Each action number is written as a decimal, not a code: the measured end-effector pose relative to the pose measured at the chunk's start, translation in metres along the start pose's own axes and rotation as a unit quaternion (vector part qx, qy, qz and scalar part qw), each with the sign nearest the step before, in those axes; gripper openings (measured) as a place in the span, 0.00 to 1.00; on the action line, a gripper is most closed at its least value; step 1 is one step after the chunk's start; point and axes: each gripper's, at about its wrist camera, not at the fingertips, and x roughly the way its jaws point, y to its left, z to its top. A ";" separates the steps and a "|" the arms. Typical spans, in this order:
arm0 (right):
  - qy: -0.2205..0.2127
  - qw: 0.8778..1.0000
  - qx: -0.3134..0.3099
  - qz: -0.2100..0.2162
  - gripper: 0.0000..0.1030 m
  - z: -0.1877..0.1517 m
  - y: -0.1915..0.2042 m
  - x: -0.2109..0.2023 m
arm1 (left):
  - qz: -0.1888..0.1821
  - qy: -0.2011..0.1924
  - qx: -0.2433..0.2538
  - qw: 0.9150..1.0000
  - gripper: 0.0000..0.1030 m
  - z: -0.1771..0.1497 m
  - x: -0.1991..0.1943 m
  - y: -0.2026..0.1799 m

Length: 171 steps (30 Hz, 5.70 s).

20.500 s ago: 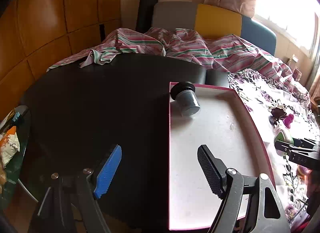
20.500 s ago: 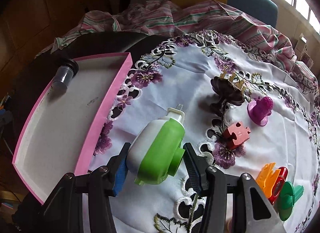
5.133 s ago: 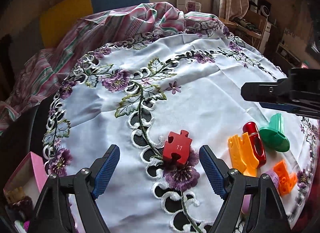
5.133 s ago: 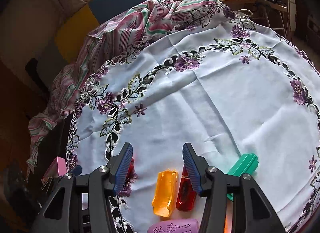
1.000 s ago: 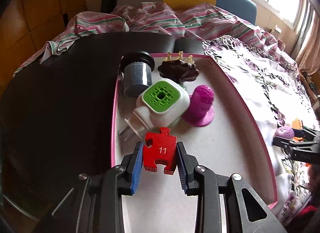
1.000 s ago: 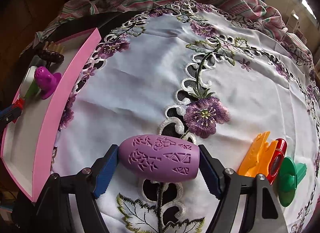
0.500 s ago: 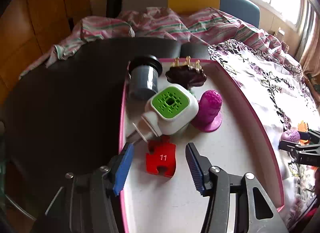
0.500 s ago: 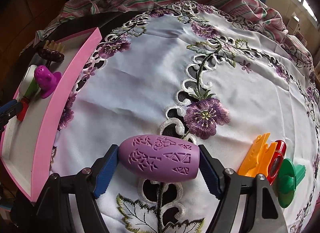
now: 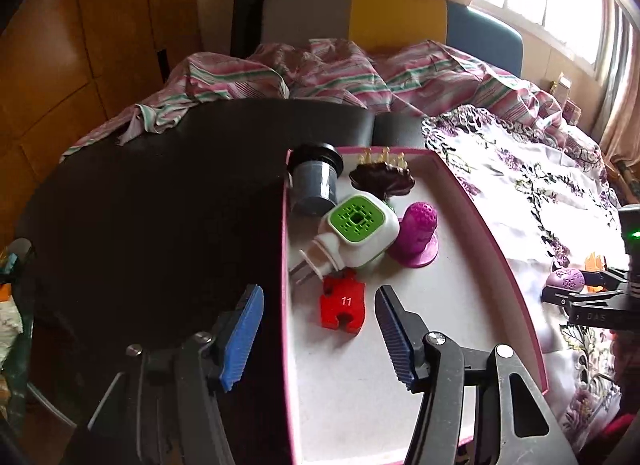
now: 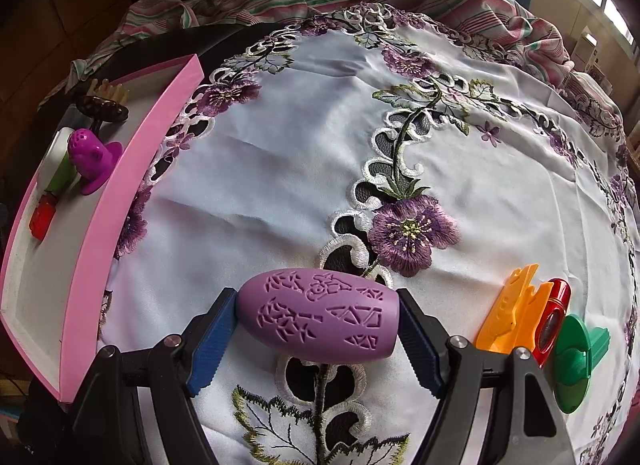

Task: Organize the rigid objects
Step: 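Carry the lilac egg roller into the tray and open the right gripper, then move both grippers back over the tablecloth toward the orange slide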

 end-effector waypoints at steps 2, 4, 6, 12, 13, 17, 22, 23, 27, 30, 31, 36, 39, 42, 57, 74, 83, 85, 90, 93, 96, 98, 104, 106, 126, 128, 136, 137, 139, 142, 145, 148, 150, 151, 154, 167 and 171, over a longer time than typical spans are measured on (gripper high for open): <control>-0.001 1.000 0.000 -0.002 0.76 0.000 0.000 0.000 | 0.001 -0.003 -0.003 1.000 0.57 -0.001 -0.005 0.003; -0.002 1.000 -0.001 -0.004 0.76 -0.001 0.002 0.000 | 0.005 -0.006 -0.005 1.000 0.57 -0.002 -0.009 0.005; -0.004 1.000 -0.003 -0.007 0.76 -0.001 0.002 0.000 | 0.010 -0.008 -0.007 1.000 0.57 -0.003 -0.011 0.008; -0.011 1.000 -0.015 -0.021 0.76 -0.002 0.007 -0.001 | 0.037 -0.001 -0.023 0.999 0.58 -0.009 -0.013 0.018; -0.012 1.000 -0.016 -0.023 0.76 -0.002 0.008 -0.001 | 0.040 0.002 -0.026 0.999 0.60 -0.011 -0.013 0.021; -0.016 0.999 -0.023 -0.029 0.76 -0.003 0.011 -0.002 | 0.050 0.008 -0.037 0.998 0.60 -0.017 -0.011 0.031; -0.017 0.999 -0.020 -0.028 0.76 -0.003 0.011 -0.003 | 0.060 0.005 -0.046 0.997 0.60 -0.023 -0.013 0.041; -0.016 0.999 -0.019 -0.027 0.76 -0.003 0.011 -0.003 | 0.061 0.003 -0.046 0.997 0.60 -0.023 -0.015 0.043; -0.013 0.999 -0.020 -0.022 0.76 -0.002 0.013 -0.003 | 0.062 -0.003 -0.050 0.997 0.60 -0.023 -0.019 0.046; -0.011 0.999 -0.022 -0.020 0.76 -0.003 0.014 -0.003 | 0.060 -0.006 -0.051 0.997 0.60 -0.022 -0.021 0.047; -0.010 1.000 -0.021 -0.019 0.76 -0.003 0.015 -0.004 | 0.060 -0.008 -0.049 0.997 0.60 -0.023 -0.022 0.046; -0.007 0.999 -0.025 -0.019 0.76 -0.004 0.018 -0.004 | 0.056 -0.013 -0.046 0.997 0.60 -0.021 -0.025 0.044; -0.007 0.999 -0.026 -0.020 0.76 -0.005 0.020 -0.004 | 0.053 -0.014 -0.045 0.997 0.60 -0.022 -0.026 0.043; -0.009 0.999 -0.028 -0.024 0.76 -0.006 0.022 -0.004 | 0.051 -0.012 -0.045 0.998 0.60 -0.023 -0.025 0.041; -0.055 0.998 -0.015 0.004 0.76 0.005 0.043 -0.034 | 0.045 -0.005 -0.041 0.998 0.60 -0.029 -0.021 0.040; -0.100 0.986 -0.095 0.095 0.76 0.029 0.152 -0.062 | 0.046 0.004 -0.052 0.998 0.60 -0.034 -0.016 0.050; -0.077 0.986 -0.110 0.097 0.76 0.027 0.174 -0.043 | 0.048 0.008 -0.060 0.997 0.60 -0.038 -0.013 0.058; -0.071 0.987 -0.112 0.093 0.76 0.027 0.176 -0.038 | 0.049 0.007 -0.063 0.997 0.60 -0.038 -0.013 0.059; -0.053 0.989 -0.108 0.085 0.76 0.037 0.181 -0.018 | 0.048 0.011 -0.064 0.997 0.60 -0.037 -0.011 0.059; -0.032 0.992 -0.101 0.064 0.76 0.045 0.186 0.002 | 0.048 0.011 -0.061 0.997 0.60 -0.037 -0.011 0.059; -0.025 0.994 -0.086 0.059 0.76 0.051 0.186 0.016 | 0.051 0.011 -0.060 0.997 0.60 -0.036 -0.011 0.059; -0.024 0.995 -0.080 0.062 0.76 0.054 0.185 0.016 | 0.052 0.009 -0.060 0.997 0.60 -0.036 -0.011 0.059; -0.032 0.993 -0.078 0.085 0.76 0.053 0.175 0.005 | 0.053 0.006 -0.061 0.997 0.60 -0.035 -0.013 0.060; -0.044 0.992 -0.077 0.088 0.76 0.051 0.172 -0.002 | 0.052 0.006 -0.058 0.997 0.60 -0.035 -0.013 0.059; -0.110 0.989 -0.062 0.074 0.76 0.039 0.122 -0.062 | 0.045 -0.004 -0.035 0.998 0.62 -0.030 -0.020 0.041; -0.112 0.990 -0.054 0.061 0.76 0.037 0.108 -0.066 | 0.044 -0.006 -0.030 0.999 0.62 -0.030 -0.021 0.037; -0.103 0.995 -0.008 0.006 0.76 0.033 0.036 -0.067 | 0.035 -0.006 -0.015 0.999 0.62 -0.029 -0.022 0.026; -0.100 0.995 -0.001 -0.001 0.76 0.032 0.026 -0.067 | 0.034 -0.006 -0.013 0.999 0.62 -0.029 -0.023 0.024; -0.099 0.995 0.014 -0.017 0.76 0.029 0.003 -0.067 | 0.032 -0.005 -0.007 0.999 0.62 -0.028 -0.022 0.020; -0.101 0.993 0.050 -0.035 0.76 0.025 -0.031 -0.066 | 0.028 -0.005 0.002 1.000 0.62 -0.028 -0.023 0.013; -0.109 0.988 0.091 -0.059 0.76 0.020 -0.066 -0.065 | 0.024 -0.009 0.013 1.000 0.62 -0.026 -0.025 0.004; -0.122 0.979 0.144 -0.075 0.76 0.013 -0.102 -0.065 | 0.019 -0.011 0.024 0.999 0.62 -0.022 -0.026 -0.005; -0.128 0.971 0.185 -0.084 0.76 0.008 -0.123 -0.065 | 0.015 -0.012 0.033 0.999 0.62 -0.019 -0.026 -0.013; -0.126 0.967 0.204 -0.088 0.76 0.005 -0.133 -0.064 | 0.012 -0.013 0.037 0.999 0.62 -0.018 -0.027 -0.017; -0.110 0.957 0.252 -0.096 0.76 -0.002 -0.155 -0.060 | -0.001 -0.013 0.051 0.999 0.62 -0.014 -0.026 -0.032; -0.082 0.920 0.375 -0.081 0.76 -0.027 -0.206 -0.059 | -0.064 -0.022 0.105 0.992 0.62 0.010 -0.023 -0.101; -0.079 0.909 0.402 -0.073 0.76 -0.034 -0.217 -0.060 | -0.095 -0.016 0.127 0.987 0.62 0.014 -0.016 -0.132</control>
